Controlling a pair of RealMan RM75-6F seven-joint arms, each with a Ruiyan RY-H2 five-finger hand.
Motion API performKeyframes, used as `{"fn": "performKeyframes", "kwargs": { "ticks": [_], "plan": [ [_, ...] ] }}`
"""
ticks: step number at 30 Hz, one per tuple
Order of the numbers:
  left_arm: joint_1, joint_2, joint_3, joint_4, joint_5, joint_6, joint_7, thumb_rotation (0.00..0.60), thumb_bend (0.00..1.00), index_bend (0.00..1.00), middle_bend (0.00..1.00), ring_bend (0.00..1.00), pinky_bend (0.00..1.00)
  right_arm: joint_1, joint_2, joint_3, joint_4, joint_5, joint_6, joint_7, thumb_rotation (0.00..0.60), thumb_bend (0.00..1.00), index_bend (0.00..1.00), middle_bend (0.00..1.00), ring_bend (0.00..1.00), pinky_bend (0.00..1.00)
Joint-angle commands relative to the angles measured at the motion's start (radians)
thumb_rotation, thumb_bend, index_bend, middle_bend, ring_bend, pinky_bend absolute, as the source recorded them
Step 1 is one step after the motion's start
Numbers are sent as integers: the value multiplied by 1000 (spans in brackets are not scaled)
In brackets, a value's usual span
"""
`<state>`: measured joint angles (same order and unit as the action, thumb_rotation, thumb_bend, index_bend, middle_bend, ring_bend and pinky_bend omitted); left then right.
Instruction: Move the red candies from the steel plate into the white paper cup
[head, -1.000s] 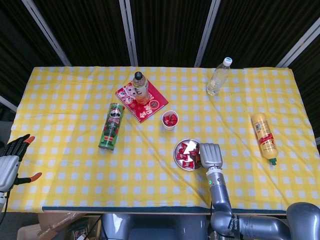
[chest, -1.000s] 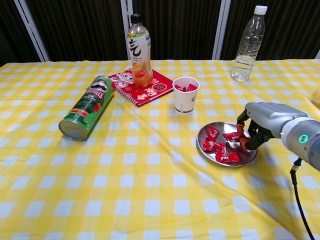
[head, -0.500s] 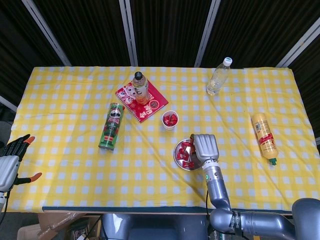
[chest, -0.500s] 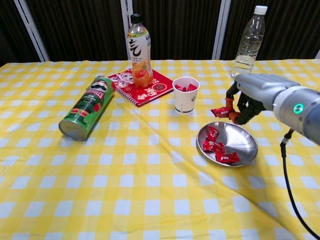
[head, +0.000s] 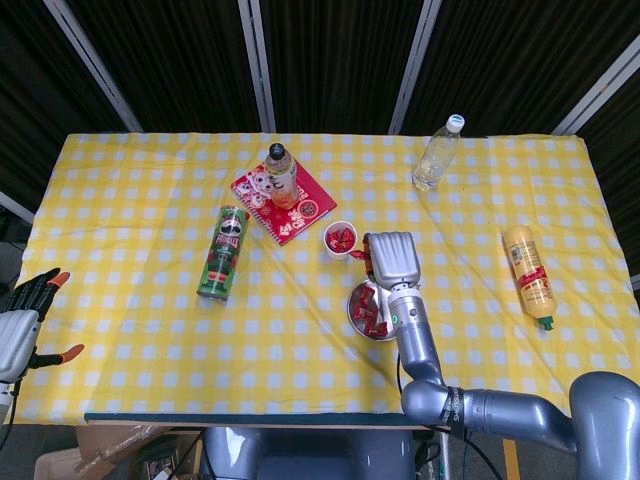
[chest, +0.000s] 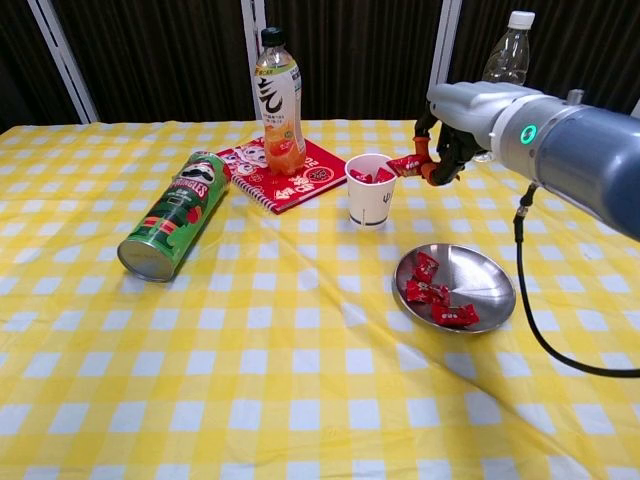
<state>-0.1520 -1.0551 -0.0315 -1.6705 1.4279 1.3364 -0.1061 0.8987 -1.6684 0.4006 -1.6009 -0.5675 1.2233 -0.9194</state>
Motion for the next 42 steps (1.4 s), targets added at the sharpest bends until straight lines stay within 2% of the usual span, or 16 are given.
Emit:
{"fn": "performKeyframes", "kwargs": {
  "ticks": [1, 13, 24, 27, 30, 32, 37, 42],
  "plan": [
    [-1, 0, -2, -2, -8, -4, 4, 600, 31, 0, 0, 0, 0, 39, -18, 20, 56, 19, -36, -9, 600, 642, 584, 823, 904, 924],
    [-9, -1, -11, -28, -43, -24, 31, 600, 31, 0, 0, 0, 0, 138, -94, 37, 276, 56, -150, 20, 600, 642, 584, 823, 903, 924],
    [-15, 4, -14, -41, -63, -42, 42, 600, 31, 0, 0, 0, 0, 200, -165, 24, 410, 56, -214, 50, 600, 642, 584, 823, 904, 924],
    [-16, 6, -14, -42, -63, -44, 39, 600, 31, 0, 0, 0, 0, 210, -181, 19, 442, 47, -221, 60, 600, 642, 532, 823, 904, 924],
    [-16, 8, -14, -43, -64, -46, 36, 600, 31, 0, 0, 0, 0, 216, -192, 16, 461, 34, -220, 71, 600, 602, 420, 823, 903, 924],
    [-16, 10, -14, -44, -63, -45, 33, 600, 31, 0, 0, 0, 0, 219, -195, 13, 465, 23, -214, 75, 600, 559, 381, 823, 903, 924],
    [-13, 11, -12, -42, -58, -41, 24, 600, 31, 0, 0, 0, 0, 215, -191, 10, 444, -4, -187, 90, 600, 522, 365, 823, 904, 924],
    [-7, 12, -9, -31, -47, -34, 2, 600, 31, 0, 0, 0, 0, 190, -160, 2, 361, -14, -126, 77, 600, 522, 356, 823, 904, 924]
  ]
}}
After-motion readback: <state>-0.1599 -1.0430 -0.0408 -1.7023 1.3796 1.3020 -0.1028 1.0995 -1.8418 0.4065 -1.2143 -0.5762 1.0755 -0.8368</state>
